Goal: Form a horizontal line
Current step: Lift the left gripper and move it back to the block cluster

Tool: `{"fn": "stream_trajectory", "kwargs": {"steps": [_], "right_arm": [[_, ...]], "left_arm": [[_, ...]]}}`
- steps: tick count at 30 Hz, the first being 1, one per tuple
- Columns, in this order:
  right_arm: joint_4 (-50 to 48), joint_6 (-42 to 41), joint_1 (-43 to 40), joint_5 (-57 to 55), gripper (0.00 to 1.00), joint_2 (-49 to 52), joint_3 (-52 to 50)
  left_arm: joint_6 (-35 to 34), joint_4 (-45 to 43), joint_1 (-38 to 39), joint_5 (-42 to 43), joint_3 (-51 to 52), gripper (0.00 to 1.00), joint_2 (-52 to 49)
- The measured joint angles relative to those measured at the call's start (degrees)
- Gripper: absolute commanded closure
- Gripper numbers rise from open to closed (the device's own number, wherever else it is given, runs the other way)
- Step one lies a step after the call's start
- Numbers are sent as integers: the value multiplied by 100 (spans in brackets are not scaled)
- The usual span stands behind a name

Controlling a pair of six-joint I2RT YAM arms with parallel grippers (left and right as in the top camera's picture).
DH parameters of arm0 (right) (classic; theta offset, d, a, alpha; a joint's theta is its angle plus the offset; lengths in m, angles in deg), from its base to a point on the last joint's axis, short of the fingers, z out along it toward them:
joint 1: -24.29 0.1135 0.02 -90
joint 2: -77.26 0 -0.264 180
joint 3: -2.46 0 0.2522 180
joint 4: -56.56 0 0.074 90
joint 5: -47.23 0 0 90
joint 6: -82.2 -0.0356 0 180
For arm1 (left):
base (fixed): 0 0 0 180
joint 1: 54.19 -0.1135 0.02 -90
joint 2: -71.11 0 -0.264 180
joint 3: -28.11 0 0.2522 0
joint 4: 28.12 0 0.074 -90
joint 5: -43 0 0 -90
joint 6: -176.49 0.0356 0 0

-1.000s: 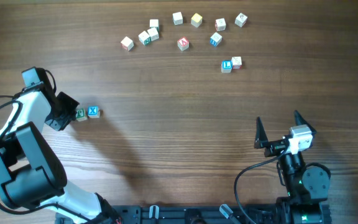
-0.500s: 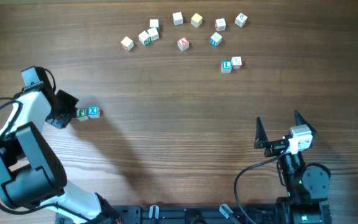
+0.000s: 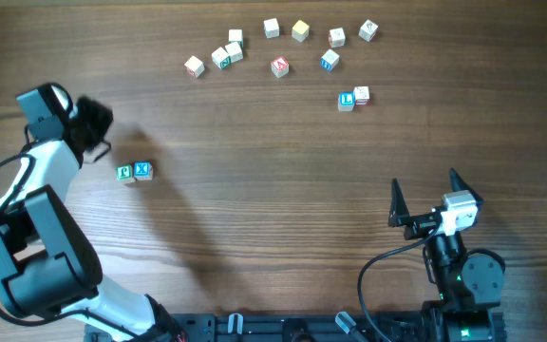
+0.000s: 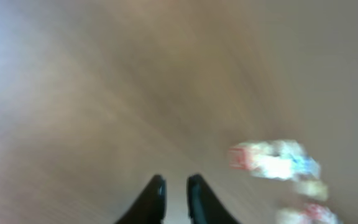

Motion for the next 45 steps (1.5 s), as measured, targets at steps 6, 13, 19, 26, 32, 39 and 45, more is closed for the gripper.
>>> {"fn": "stream_trajectory", "kwargs": {"steps": [6, 13, 19, 26, 32, 39, 45], "right_arm": [[0, 2, 0, 0, 0, 0, -2], [2, 0, 0, 0, 0, 0, -2], [2, 0, 0, 0, 0, 0, -2], [0, 0, 0, 0, 0, 0, -2], [2, 0, 0, 0, 0, 0, -2], [2, 0, 0, 0, 0, 0, -2], [0, 2, 0, 0, 0, 0, -2]], "left_arm": [[-26, -1867, 890, 1001, -39, 0, 0], [186, -1917, 3023, -308, -59, 0, 0], [1016, -1473, 4336, -2024, -413, 0, -186], [1403, -1749, 4612, -2931, -741, 0, -855], [1749, -1814, 4581, -3067, -1257, 0, -1600], [1939, -2006, 4553, -3086, -2083, 0, -2374], [2218, -2210, 4533, -3106, -2444, 0, -2966]]}}
